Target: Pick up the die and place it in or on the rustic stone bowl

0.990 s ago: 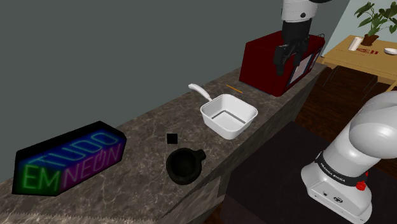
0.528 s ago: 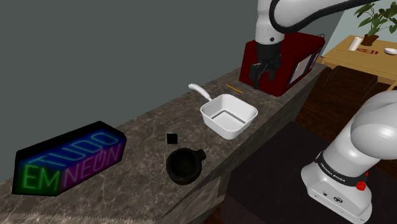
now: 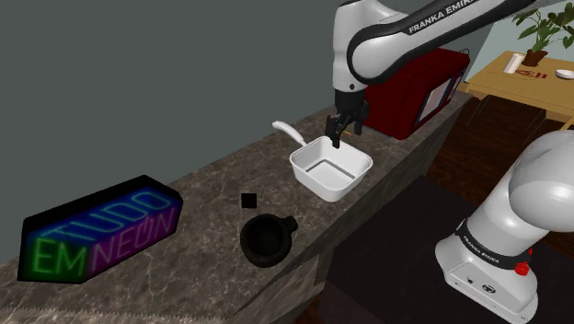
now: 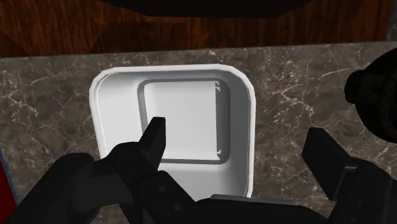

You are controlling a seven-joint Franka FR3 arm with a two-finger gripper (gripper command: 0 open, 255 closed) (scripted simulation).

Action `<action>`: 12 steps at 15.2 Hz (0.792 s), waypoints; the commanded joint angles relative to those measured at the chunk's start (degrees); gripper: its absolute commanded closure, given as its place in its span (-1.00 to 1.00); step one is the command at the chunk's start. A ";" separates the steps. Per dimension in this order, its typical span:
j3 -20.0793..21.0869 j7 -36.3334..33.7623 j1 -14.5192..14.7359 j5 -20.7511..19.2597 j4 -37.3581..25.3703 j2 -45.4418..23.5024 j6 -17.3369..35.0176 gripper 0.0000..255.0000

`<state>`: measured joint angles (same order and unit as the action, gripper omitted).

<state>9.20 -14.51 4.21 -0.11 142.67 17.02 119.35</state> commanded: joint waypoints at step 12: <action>3.92 -7.59 3.19 -4.34 -13.60 -27.83 16.29 -1.00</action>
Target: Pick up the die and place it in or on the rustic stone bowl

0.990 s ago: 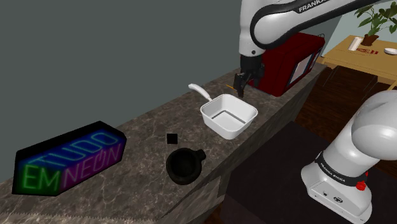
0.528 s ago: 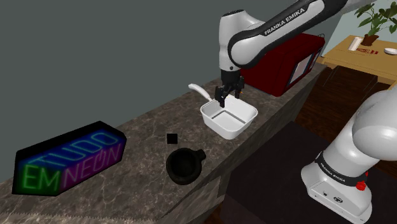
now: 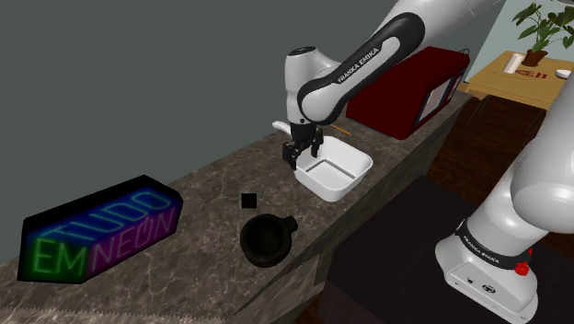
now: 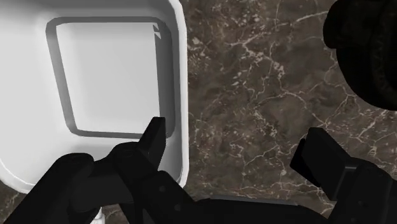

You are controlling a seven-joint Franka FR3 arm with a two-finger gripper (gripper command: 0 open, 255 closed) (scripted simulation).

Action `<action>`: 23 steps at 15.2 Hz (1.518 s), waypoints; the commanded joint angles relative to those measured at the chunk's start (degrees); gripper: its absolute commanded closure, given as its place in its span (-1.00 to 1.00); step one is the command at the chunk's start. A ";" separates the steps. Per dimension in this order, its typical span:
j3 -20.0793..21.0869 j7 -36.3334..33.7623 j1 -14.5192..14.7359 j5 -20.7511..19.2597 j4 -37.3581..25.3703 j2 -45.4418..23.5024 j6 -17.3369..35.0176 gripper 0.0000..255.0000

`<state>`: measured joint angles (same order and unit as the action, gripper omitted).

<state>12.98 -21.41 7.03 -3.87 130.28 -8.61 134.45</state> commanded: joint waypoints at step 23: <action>-1.93 -6.88 11.07 -7.78 -39.95 -42.80 6.10 -1.00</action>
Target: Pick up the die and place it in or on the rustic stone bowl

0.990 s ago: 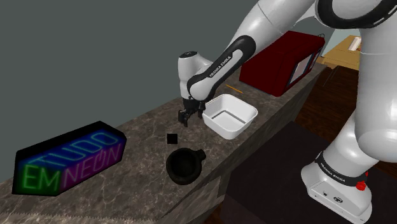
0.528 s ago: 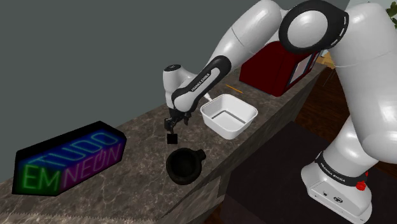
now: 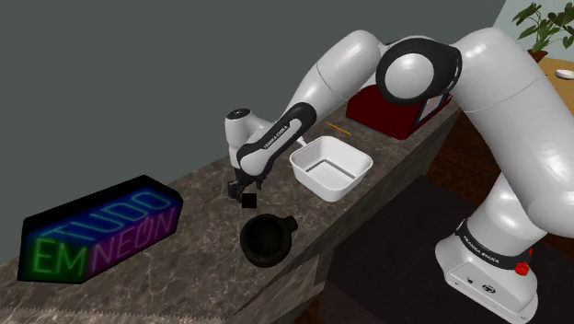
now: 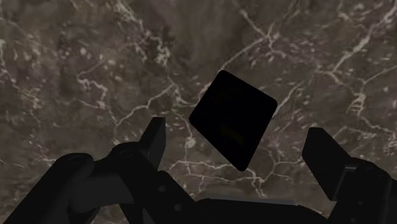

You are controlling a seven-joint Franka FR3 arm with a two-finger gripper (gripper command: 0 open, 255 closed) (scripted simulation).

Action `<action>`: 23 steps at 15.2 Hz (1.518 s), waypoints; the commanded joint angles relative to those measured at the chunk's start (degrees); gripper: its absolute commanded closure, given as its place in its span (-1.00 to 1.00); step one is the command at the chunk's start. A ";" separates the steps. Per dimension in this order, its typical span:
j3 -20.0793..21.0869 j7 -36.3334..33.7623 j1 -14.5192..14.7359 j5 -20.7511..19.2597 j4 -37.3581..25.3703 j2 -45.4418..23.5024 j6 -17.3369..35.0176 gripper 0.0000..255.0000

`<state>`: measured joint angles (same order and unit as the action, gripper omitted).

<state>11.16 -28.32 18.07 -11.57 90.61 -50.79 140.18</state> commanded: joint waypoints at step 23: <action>1.53 2.21 -2.17 3.15 -10.87 -6.20 -7.47 -1.00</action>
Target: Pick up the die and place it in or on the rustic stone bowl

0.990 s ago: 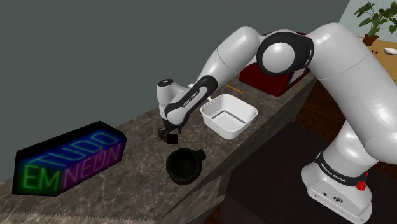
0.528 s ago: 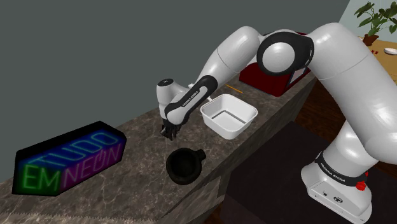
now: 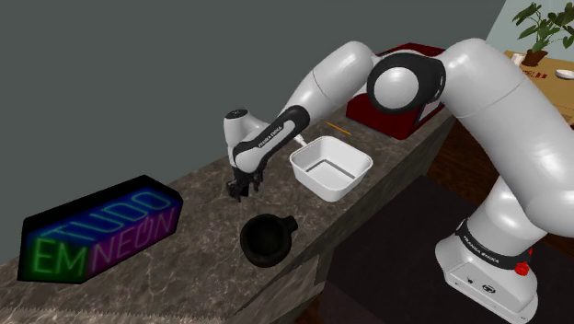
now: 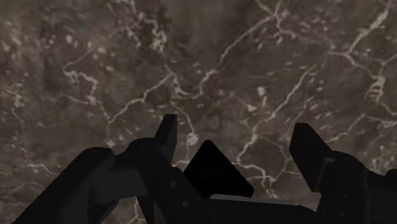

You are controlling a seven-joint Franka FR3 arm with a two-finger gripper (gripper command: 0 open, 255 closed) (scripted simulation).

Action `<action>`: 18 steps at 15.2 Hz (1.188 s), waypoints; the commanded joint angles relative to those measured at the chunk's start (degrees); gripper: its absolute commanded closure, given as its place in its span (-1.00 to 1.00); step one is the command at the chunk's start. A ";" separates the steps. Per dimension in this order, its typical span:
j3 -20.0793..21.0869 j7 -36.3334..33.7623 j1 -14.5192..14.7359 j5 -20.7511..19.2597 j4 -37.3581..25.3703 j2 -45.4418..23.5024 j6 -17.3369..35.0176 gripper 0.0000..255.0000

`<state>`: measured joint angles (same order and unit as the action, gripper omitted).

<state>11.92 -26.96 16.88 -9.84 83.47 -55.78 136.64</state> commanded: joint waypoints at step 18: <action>2.46 2.96 -1.17 7.04 -45.90 -24.81 -28.77 -1.00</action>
<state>14.38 -24.01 15.71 -2.80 37.58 -80.57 107.86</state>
